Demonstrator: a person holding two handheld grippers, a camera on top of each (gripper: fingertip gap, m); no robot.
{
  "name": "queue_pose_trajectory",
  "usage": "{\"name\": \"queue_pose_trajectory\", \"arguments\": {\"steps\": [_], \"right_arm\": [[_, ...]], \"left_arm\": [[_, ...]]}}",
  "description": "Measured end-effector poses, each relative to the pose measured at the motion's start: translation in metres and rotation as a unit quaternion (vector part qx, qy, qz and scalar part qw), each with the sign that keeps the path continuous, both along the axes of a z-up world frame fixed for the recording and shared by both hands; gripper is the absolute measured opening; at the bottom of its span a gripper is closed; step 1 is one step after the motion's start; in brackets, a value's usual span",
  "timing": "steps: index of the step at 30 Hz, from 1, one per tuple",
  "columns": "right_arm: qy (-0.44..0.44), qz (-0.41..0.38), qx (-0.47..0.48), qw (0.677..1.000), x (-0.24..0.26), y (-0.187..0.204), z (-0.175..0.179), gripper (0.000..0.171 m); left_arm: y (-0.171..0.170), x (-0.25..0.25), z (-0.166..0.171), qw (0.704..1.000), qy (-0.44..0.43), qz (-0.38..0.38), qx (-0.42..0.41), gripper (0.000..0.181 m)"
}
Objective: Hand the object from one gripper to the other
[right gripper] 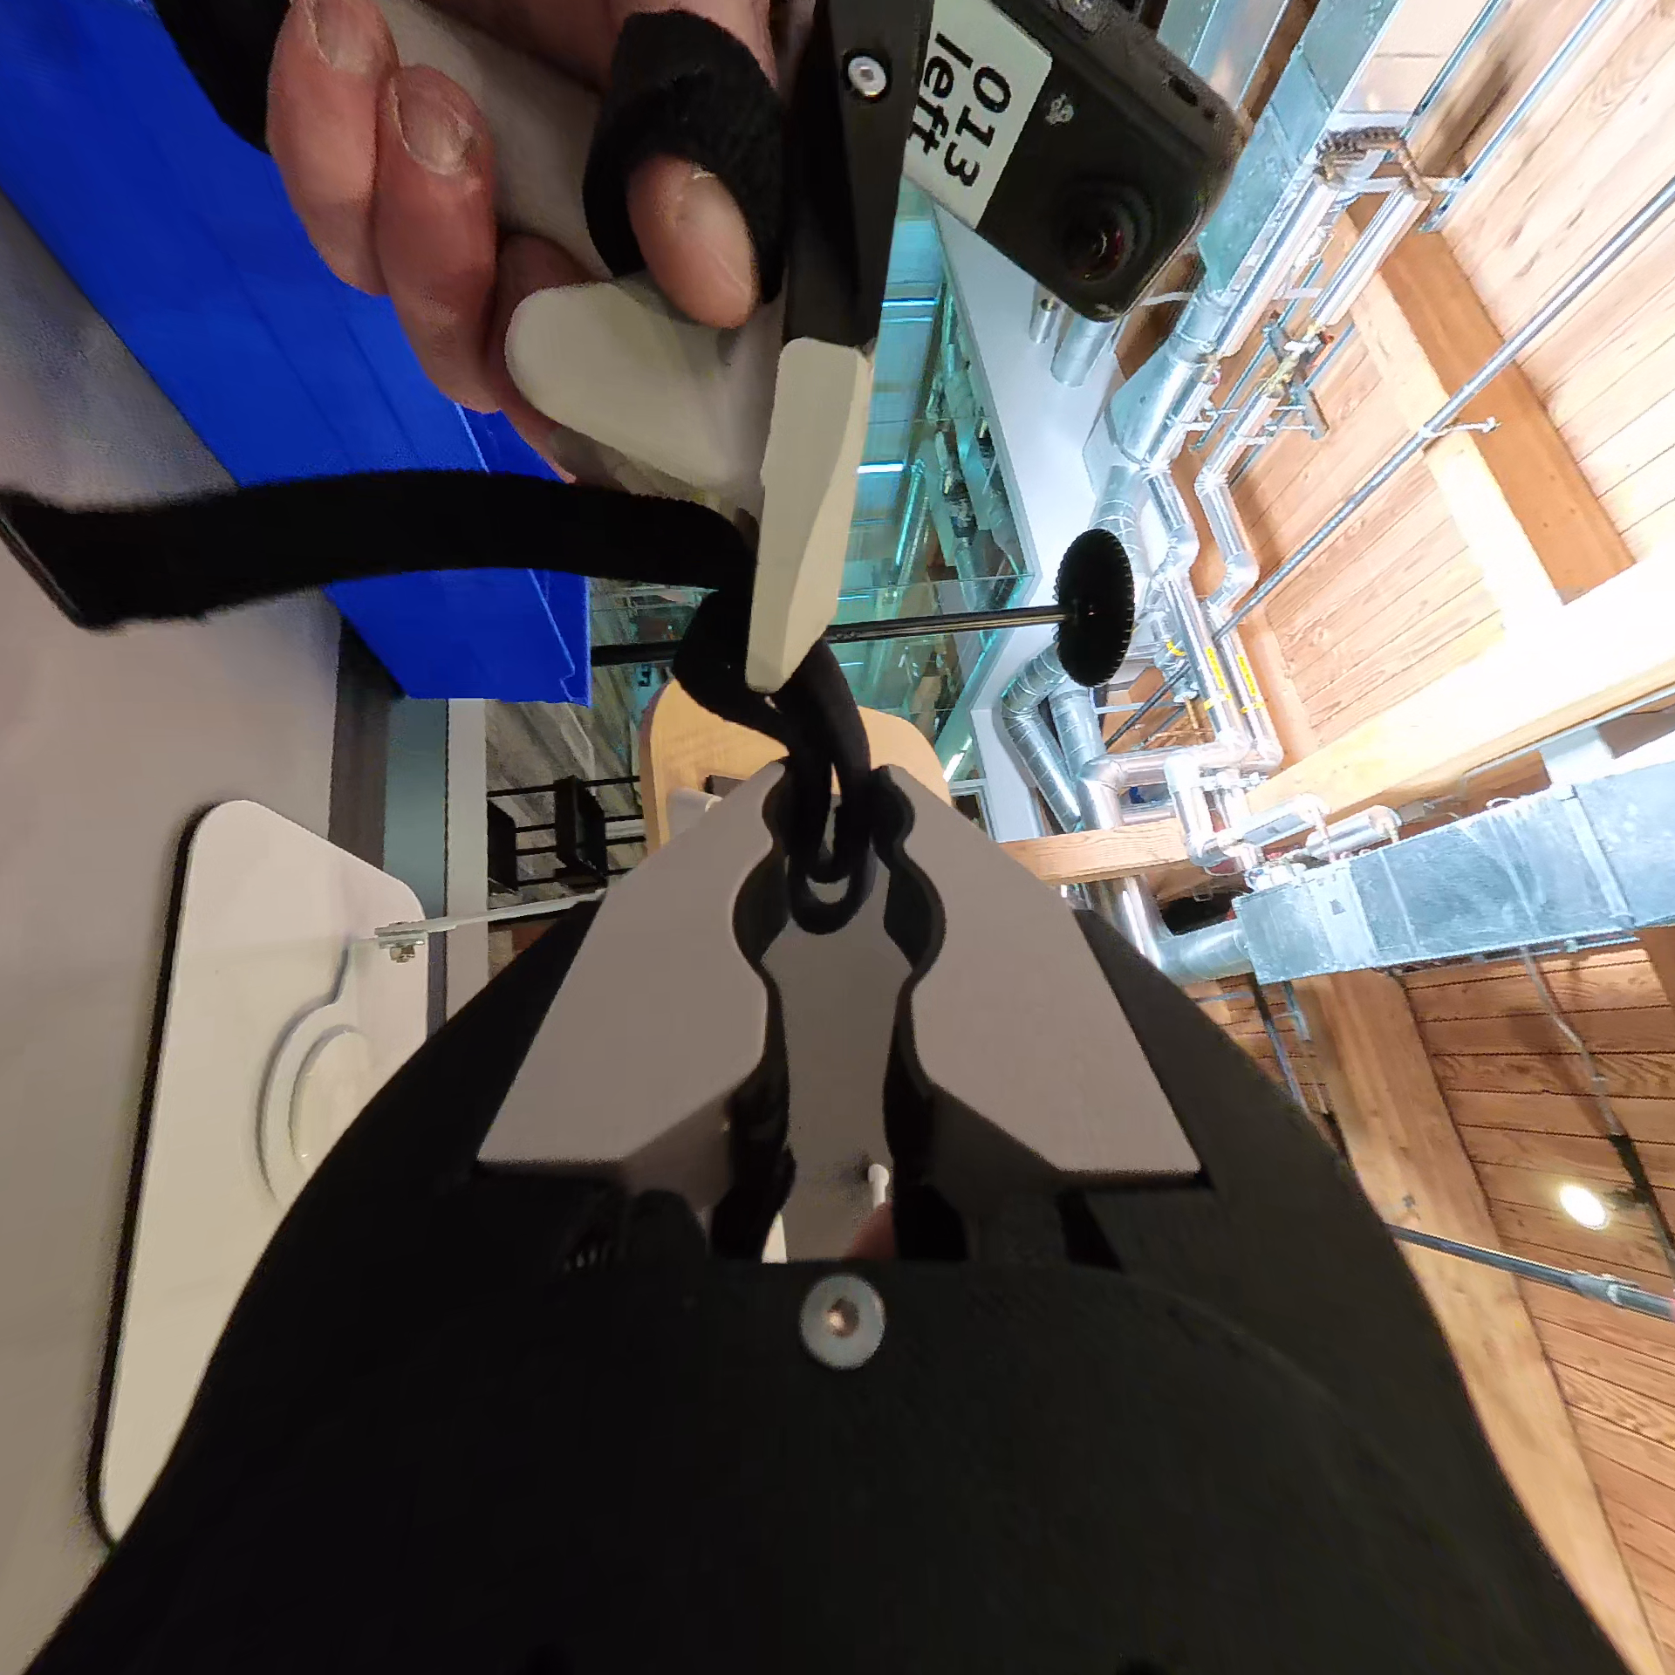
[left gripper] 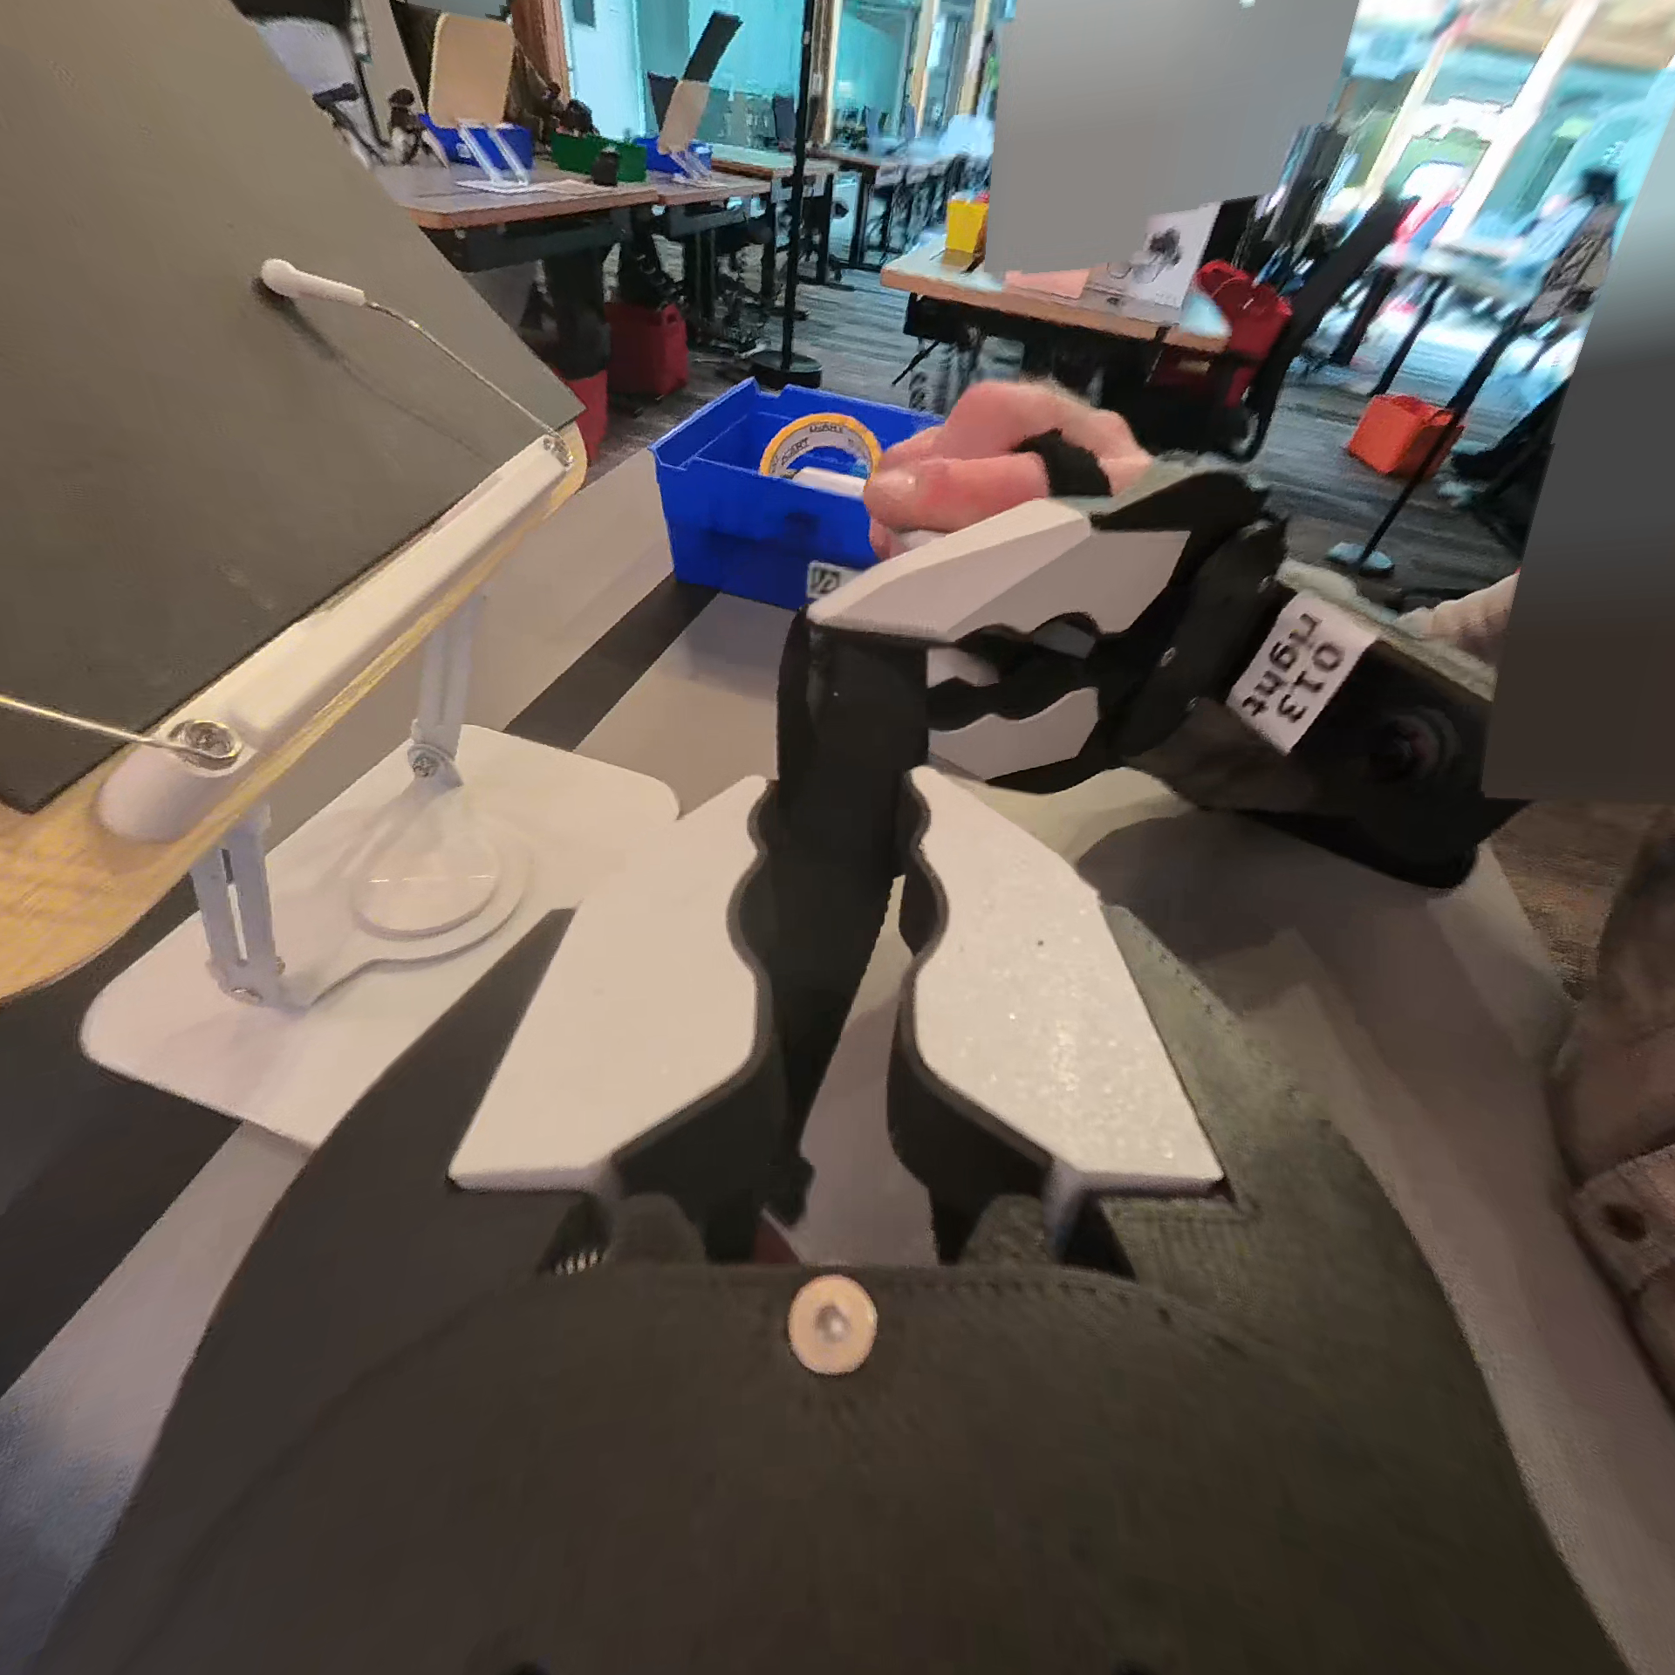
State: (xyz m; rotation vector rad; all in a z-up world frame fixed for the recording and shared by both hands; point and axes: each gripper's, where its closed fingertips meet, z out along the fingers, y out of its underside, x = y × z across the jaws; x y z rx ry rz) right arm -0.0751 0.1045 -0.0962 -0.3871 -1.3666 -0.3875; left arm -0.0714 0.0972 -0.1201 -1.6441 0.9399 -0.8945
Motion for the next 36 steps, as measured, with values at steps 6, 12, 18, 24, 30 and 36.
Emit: {"name": "queue_pose_trajectory", "arguments": {"steps": [6,12,18,24,30,36], "right_arm": [[-0.043,0.023,-0.099,0.994,0.002,0.000,-0.018,0.036],[-0.088,0.064,-0.252,0.962,0.012,-0.008,-0.031,0.047],[-0.084,0.101,-0.359,0.924,0.015,-0.015,-0.032,0.053],[-0.109,0.092,-0.342,0.929,0.012,-0.018,-0.041,0.024],[-0.119,0.097,-0.347,0.925,0.013,-0.019,-0.044,0.018],[-0.103,0.130,-0.425,0.890,0.017,-0.020,-0.043,0.015]], "left_arm": [[0.004,-0.004,-0.005,0.994,0.077,0.035,0.062,0.022],[0.006,-0.006,-0.010,0.982,0.136,0.050,0.117,0.017],[-0.003,0.004,-0.021,0.953,0.227,0.031,0.197,0.015],[-0.005,0.009,-0.027,0.931,0.277,0.032,0.234,0.016],[-0.007,0.011,-0.024,0.929,0.278,0.031,0.244,0.022],[-0.007,0.010,-0.021,0.932,0.265,0.034,0.247,0.026]]}}
